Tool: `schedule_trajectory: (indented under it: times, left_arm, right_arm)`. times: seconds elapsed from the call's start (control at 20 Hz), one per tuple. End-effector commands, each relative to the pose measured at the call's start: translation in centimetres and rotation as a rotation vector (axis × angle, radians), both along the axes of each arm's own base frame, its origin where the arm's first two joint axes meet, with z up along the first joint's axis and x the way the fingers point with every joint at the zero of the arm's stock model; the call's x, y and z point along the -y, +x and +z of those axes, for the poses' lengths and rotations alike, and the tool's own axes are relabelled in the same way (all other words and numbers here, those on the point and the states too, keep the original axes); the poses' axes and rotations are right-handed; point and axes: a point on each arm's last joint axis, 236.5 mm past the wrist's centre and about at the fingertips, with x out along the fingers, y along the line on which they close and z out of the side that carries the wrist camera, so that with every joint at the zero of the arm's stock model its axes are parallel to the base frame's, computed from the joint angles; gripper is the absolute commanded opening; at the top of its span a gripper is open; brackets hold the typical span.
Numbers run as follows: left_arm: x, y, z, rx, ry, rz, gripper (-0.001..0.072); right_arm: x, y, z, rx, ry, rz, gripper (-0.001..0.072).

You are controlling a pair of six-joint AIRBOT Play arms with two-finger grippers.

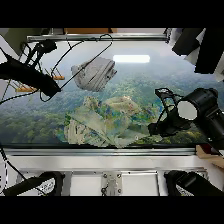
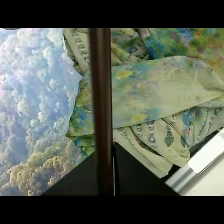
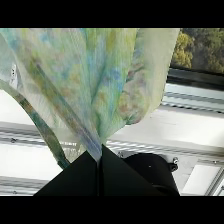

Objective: Fold the clothes and pants, and hang the long-sleeved shirts on hangers.

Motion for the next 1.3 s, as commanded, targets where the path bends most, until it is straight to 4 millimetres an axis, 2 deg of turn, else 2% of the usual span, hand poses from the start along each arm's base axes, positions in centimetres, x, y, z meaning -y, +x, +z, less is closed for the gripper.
schedule_trajectory:
  times: [0.0, 0.05, 0.15, 0.25, 0.5, 0.6, 0.7, 1.05, 1.15, 1.25]
  left_arm:
    - [-0.1, -2.9, 0.1, -0.018, -0.001, -0.254, 0.0014]
    - [-0.2, -3.8, 0.0, -0.02, 0.015, -0.345, 0.0014]
    - [-0.2, -4.3, -0.2, -0.022, 0.021, -0.4, 0.0014]
    - [0.2, -5.1, -1.6, -0.027, 0.003, -0.452, 0.0013]
    - [0.8, -11.6, -7.8, -0.184, -0.07, -0.599, 0.0013]
    - [1.1, -13.9, -9.6, -0.224, -0.092, -0.623, 0.0013]
    - [1.5, -15.4, -10.5, -0.226, -0.117, -0.643, 0.0013]
    - [2.3, -19.2, -14.6, -0.276, -0.132, -0.625, 0.0013]
    - [3.0, -19.6, -15.6, -0.277, -0.124, -0.649, 0.0013]
    - [4.2, -19.1, -16.3, -0.237, -0.099, -0.683, 0.0014]
  right_arm:
    - [0.0, 0.0, 0.0, 0.0, 0.0, 0.001, 0.0009]
    - [0.0, 0.0, 0.0, 0.0, 0.0, 0.001, 0.001]
    - [0.0, 0.0, 0.0, 0.0, 0.0, 0.001, 0.0009]
    - [0.0, 0.0, 0.0, 0.0, 0.0, 0.001, 0.001]
    - [0.0, 0.0, 0.0, 0.0, 0.0, 0.001, 0.001]
    - [0.0, 0.0, 0.0, 0.0, 0.0, 0.001, 0.001]
    - [0.0, 0.0, 0.0, 0.0, 0.0, 0.001, 0.0009]
    - [0.0, 0.0, 0.0, 0.0, 0.0, 0.001, 0.001]
    - [0.0, 0.0, 0.0, -0.001, 0.0, 0.001, 0.0009]
    - [0.0, 0.0, 0.0, -0.001, 0.0, 0.001, 0.0009]
